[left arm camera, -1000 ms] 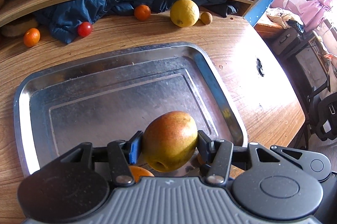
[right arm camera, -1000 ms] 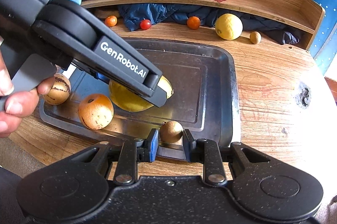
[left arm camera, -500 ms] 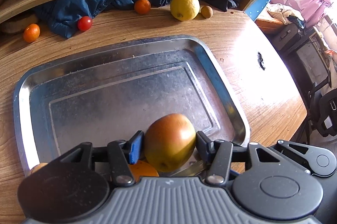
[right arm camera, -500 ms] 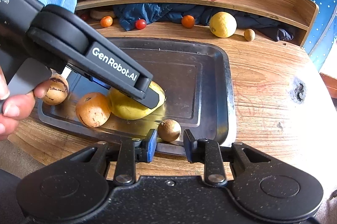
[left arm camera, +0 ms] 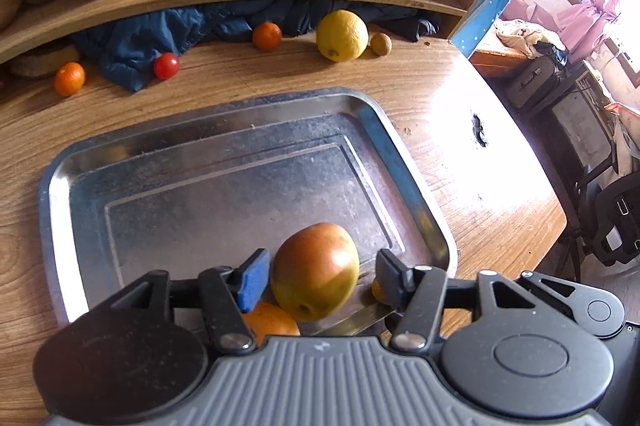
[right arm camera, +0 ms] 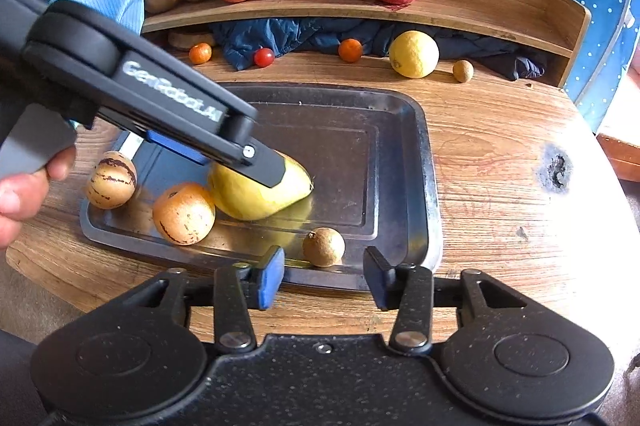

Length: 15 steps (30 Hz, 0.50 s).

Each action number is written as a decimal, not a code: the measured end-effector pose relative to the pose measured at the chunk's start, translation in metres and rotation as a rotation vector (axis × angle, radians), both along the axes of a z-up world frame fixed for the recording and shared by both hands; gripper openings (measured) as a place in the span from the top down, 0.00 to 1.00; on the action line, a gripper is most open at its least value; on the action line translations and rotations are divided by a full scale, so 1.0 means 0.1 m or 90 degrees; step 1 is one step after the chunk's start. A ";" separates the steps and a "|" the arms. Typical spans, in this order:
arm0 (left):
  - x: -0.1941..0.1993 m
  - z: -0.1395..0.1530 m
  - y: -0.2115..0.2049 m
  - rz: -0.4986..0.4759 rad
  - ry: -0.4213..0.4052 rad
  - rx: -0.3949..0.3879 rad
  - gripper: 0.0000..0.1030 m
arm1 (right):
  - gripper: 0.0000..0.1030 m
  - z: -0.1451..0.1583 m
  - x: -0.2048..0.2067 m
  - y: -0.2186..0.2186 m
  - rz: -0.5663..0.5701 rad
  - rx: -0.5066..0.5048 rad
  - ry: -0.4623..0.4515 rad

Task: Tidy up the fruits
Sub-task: 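Open the left tool to drop the pear while the right tool releases the brown fruit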

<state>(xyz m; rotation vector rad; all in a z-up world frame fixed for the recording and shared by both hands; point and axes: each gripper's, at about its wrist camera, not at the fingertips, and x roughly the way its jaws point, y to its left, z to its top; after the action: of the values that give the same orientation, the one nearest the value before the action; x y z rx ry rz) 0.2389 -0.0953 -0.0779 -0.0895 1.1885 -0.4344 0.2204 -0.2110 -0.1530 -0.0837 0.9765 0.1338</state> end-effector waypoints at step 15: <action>-0.31 0.31 0.49 0.023 -0.062 0.017 0.06 | 0.08 0.16 -0.11 0.15 0.028 0.011 -0.003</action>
<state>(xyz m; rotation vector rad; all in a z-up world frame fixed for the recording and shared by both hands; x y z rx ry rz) 0.2076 -0.0463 -0.0465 -0.0665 1.0950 -0.3870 0.2098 -0.1956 -0.1372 -0.0899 0.9687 0.1813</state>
